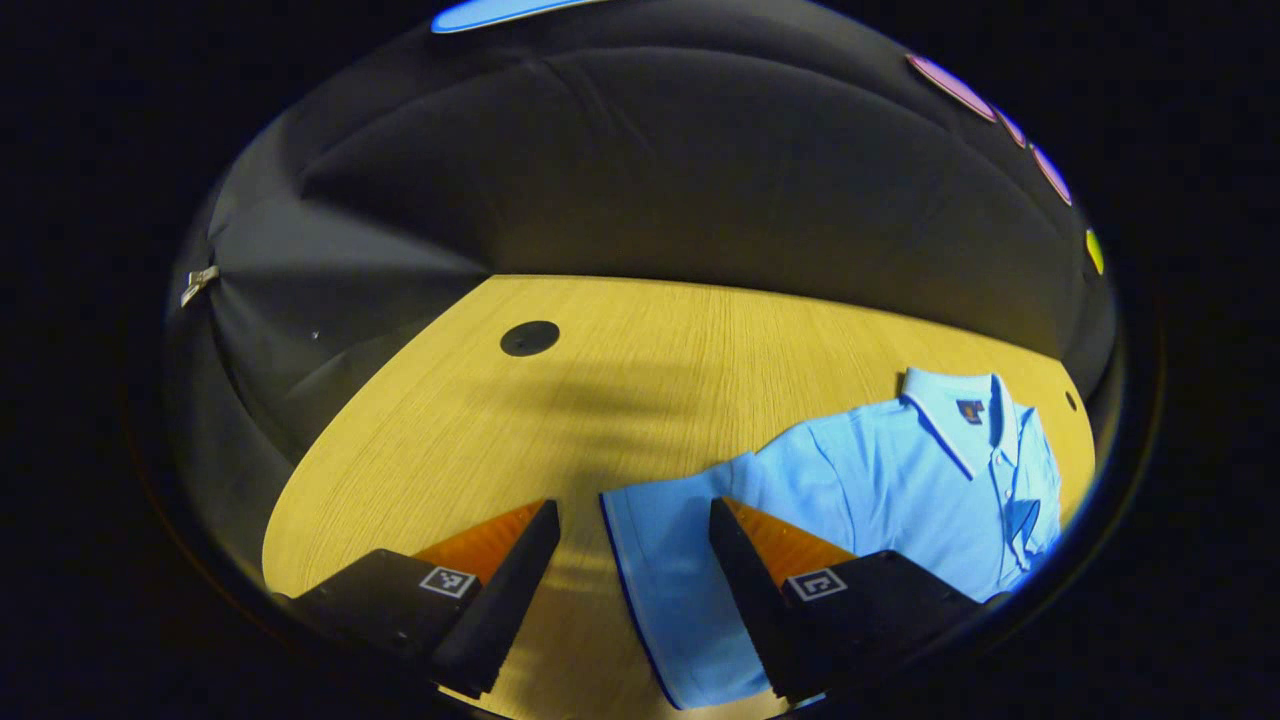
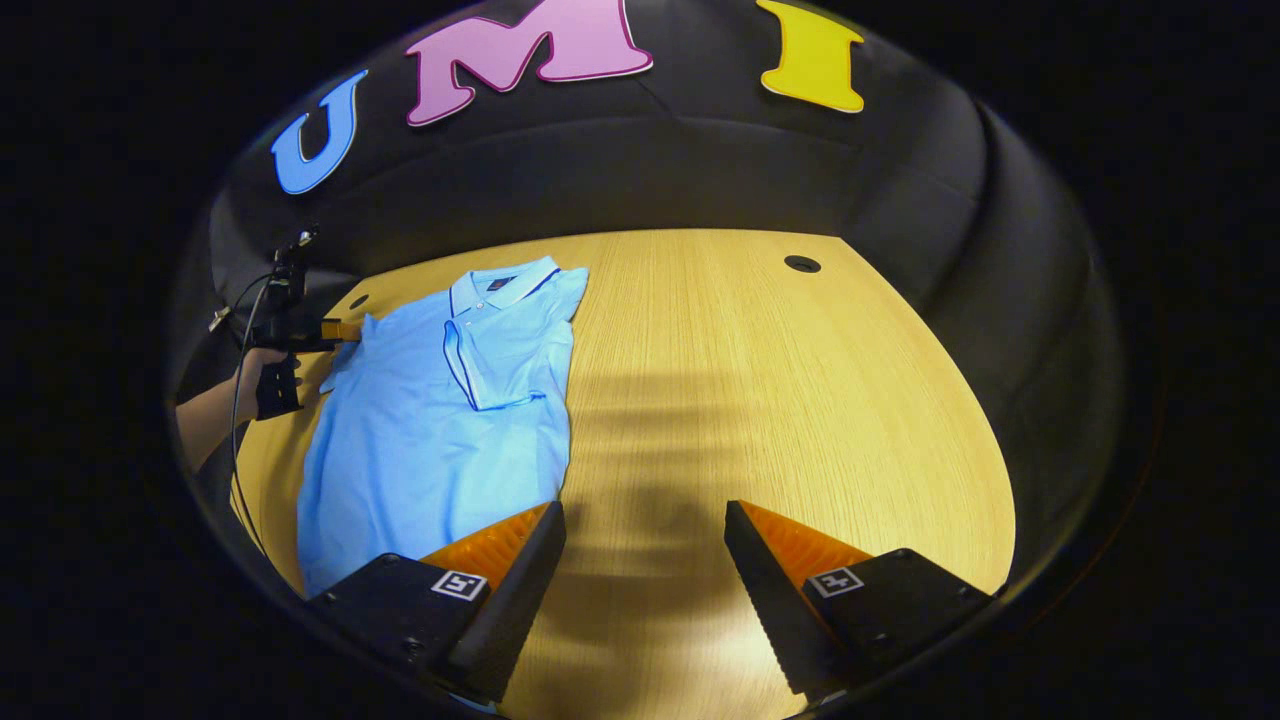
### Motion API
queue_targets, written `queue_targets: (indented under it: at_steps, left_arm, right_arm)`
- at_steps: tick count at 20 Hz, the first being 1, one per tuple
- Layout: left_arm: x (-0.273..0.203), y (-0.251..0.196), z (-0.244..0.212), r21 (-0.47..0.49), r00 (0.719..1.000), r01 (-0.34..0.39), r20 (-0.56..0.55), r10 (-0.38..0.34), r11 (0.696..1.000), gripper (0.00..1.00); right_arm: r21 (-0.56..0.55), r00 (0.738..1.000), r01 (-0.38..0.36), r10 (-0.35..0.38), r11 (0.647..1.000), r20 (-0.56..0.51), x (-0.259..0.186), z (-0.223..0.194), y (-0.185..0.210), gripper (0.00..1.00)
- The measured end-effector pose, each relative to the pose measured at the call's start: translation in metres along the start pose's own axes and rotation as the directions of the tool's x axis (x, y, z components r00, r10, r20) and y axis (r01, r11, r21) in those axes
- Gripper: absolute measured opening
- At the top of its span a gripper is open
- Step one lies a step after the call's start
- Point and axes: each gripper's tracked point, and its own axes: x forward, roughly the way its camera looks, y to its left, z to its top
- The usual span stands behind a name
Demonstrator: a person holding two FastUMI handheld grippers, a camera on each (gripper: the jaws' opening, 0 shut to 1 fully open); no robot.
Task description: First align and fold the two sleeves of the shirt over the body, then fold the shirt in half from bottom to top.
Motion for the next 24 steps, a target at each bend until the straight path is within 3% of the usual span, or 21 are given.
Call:
queue_targets:
  at_steps: [3,6,9,11,19,24]
  left_arm:
    - [0.001,-0.006,-0.003,0.004,0.999,0.03,-0.022,-0.03,1.0,0.9]
    - [-0.002,-0.018,-0.004,0.03,0.996,0.081,-0.036,-0.08,0.996,0.68]
    - [0.001,-0.023,-0.004,0.035,0.996,0.082,-0.035,-0.08,0.996,0.14]
    - [-0.001,-0.024,-0.005,0.037,0.996,0.085,-0.038,-0.084,0.996,0.1]
    - [-0.012,-0.024,0.003,0.103,0.996,0.082,-0.047,-0.078,0.991,0.06]
    - [-0.032,-0.046,0.022,0.132,0.991,0.134,-0.02,-0.133,0.982,0.06]
  right_arm:
    - [-0.003,1.0,-0.006,0.006,1.0,0.006,0.0,-0.003,0.002,1.0]
    - [0.018,1.0,-0.017,0.016,1.0,0.007,0.003,-0.006,0.005,1.0]
    - [0.029,1.0,-0.02,0.02,0.999,0.014,0.005,-0.01,0.006,1.0]
    - [0.019,1.0,-0.021,0.021,1.0,0.015,0.008,-0.011,0.006,1.0]
    - [0.04,0.999,-0.03,0.029,0.999,0.028,0.009,-0.007,0.012,0.99]
    - [0.066,0.999,-0.038,0.036,0.997,0.031,0.002,-0.002,0.016,0.99]
